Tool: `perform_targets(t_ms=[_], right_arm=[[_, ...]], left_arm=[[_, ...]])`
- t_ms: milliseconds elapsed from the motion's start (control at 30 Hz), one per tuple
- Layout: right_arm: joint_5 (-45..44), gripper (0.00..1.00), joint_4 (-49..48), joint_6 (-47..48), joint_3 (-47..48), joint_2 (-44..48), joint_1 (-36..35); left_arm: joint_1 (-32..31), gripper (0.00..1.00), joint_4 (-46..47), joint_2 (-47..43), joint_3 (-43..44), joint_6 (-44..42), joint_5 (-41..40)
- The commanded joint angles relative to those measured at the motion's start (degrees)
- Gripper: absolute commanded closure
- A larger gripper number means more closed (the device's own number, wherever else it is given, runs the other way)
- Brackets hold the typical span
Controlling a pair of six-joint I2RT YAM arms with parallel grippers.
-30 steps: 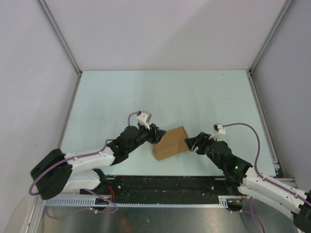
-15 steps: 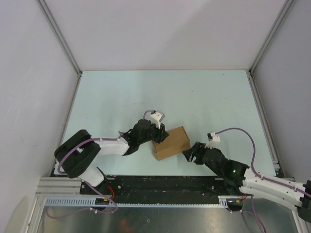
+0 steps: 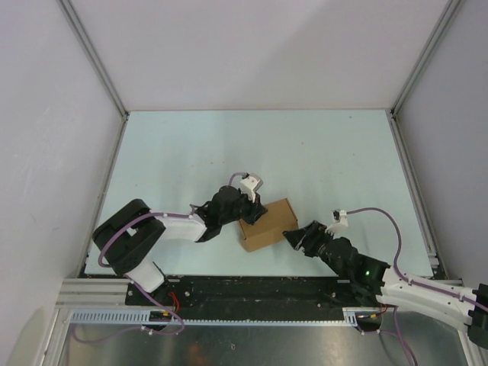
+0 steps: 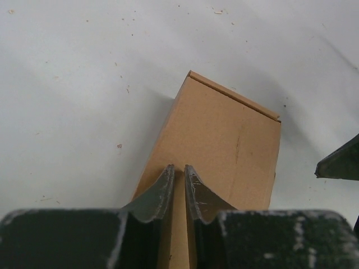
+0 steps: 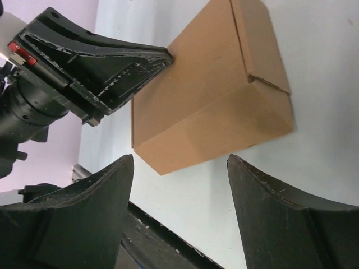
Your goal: Fold the paper box
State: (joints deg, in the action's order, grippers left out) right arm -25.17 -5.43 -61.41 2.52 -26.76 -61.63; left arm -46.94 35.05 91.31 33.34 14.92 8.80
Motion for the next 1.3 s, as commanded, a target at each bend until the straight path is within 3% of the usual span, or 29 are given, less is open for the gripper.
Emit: perform_targets(t_ms=[0, 567, 1067, 1267], right_arm=[[-2.1, 0.27, -9.7, -4.4, -5.7, -4.8, -1.3], [-17.4, 0.26, 4.6, -15.7, -5.3, -1.8, -8.3], [-17.6, 0.25, -7.7, -17.3, -3.7, -21.6, -7.6], [-15.4, 0.24, -14.8, -16.8, -5.2, -24.7, -5.0]], left_arm=[[0.4, 0.84, 0.4, 0.6, 0.3, -0.5, 1.0], [0.4, 0.85, 0.3, -5.8, -6.7, 2.7, -8.4], [0.4, 0.85, 0.3, -5.6, -6.7, 2.6, -7.3], [0.4, 0.85, 0.3, -4.7, -6.4, 2.6, -6.7]])
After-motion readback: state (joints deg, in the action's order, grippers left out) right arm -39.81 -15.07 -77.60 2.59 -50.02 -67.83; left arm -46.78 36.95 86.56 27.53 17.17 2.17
